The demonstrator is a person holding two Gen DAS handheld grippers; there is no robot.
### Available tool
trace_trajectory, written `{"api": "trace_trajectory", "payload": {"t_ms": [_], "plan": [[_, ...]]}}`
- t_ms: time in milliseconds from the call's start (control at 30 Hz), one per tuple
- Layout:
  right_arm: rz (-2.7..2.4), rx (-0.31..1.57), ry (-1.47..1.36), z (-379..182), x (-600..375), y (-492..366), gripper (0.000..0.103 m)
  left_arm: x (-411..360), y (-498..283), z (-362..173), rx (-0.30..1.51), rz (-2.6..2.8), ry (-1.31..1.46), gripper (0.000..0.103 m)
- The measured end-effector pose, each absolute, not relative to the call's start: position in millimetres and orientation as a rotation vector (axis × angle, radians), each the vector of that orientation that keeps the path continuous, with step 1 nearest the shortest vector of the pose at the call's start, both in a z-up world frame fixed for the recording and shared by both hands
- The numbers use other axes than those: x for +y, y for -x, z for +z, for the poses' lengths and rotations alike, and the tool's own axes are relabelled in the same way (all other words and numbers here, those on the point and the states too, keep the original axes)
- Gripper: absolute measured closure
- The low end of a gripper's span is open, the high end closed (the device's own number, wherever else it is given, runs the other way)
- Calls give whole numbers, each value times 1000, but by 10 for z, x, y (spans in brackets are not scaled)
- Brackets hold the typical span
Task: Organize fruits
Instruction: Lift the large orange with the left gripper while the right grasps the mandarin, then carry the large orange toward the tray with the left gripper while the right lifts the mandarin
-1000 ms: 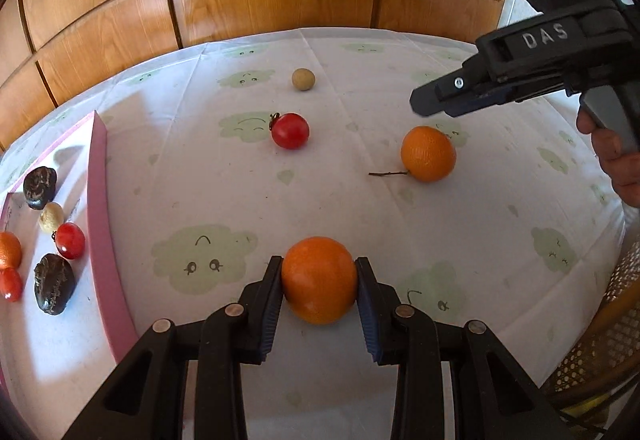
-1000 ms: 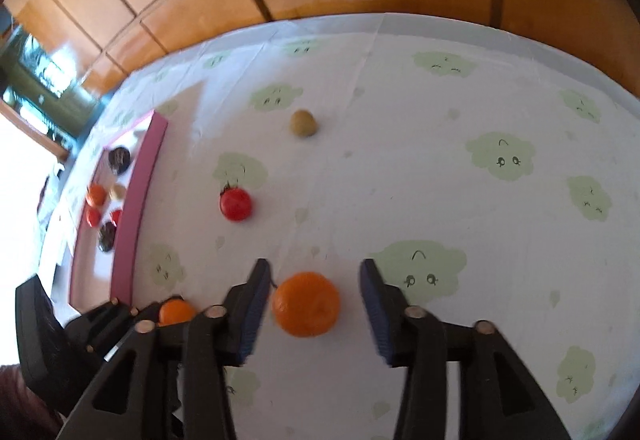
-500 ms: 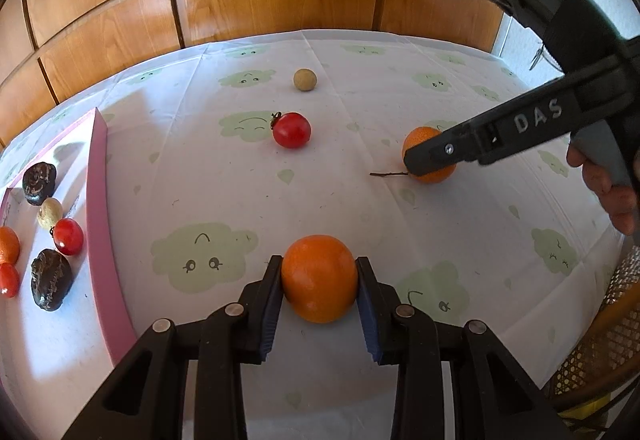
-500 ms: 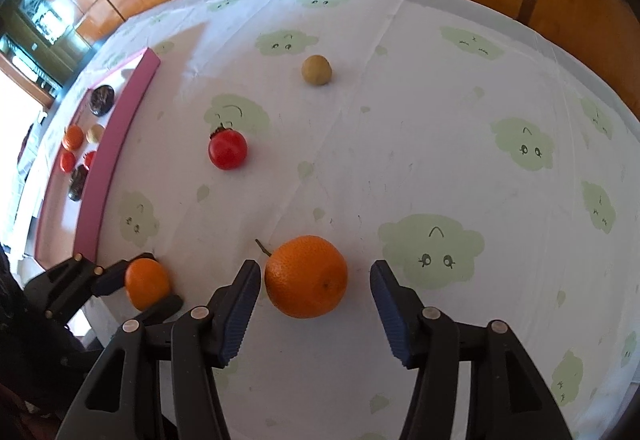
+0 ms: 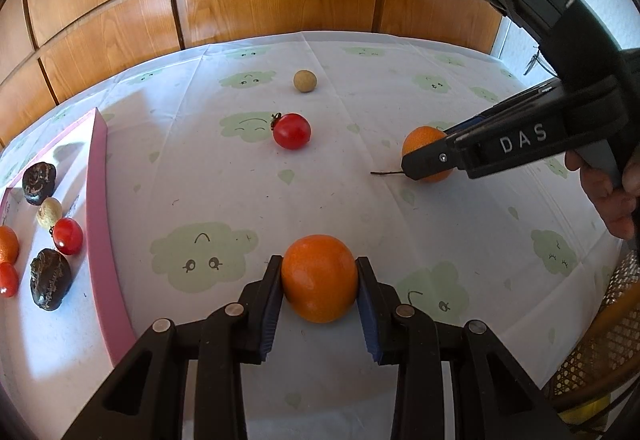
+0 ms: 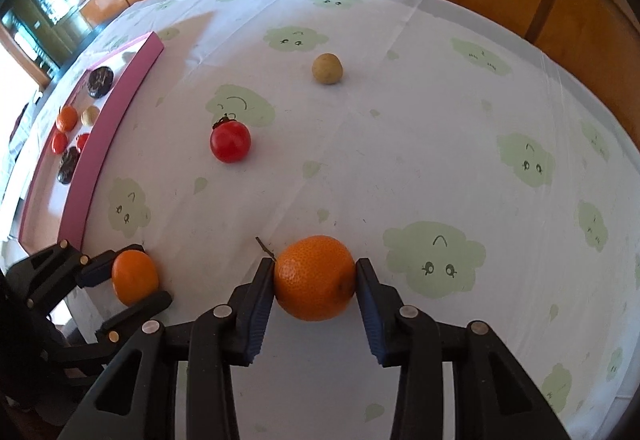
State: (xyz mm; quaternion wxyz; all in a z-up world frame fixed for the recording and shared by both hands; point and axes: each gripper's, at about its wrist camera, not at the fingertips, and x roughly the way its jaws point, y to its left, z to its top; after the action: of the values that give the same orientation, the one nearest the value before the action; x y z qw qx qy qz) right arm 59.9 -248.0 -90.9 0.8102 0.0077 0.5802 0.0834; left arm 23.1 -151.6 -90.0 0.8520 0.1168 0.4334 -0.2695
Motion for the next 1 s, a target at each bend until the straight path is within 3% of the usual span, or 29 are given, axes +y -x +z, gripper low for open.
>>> {"api": "trace_trajectory", "payload": {"t_ms": [700, 833, 1000], "plan": [[152, 1271, -44, -931, -2543, -621, 63, -1512, -229, -891, 912, -566, -247, 68], [151, 1265, -84, -889, -2623, -635, 52, -1512, -230, -890, 914, -567, -247, 68], [147, 1195, -215, -742, -2796, -637, 50, -1510, -234, -895, 914, -566, -245, 68]]}}
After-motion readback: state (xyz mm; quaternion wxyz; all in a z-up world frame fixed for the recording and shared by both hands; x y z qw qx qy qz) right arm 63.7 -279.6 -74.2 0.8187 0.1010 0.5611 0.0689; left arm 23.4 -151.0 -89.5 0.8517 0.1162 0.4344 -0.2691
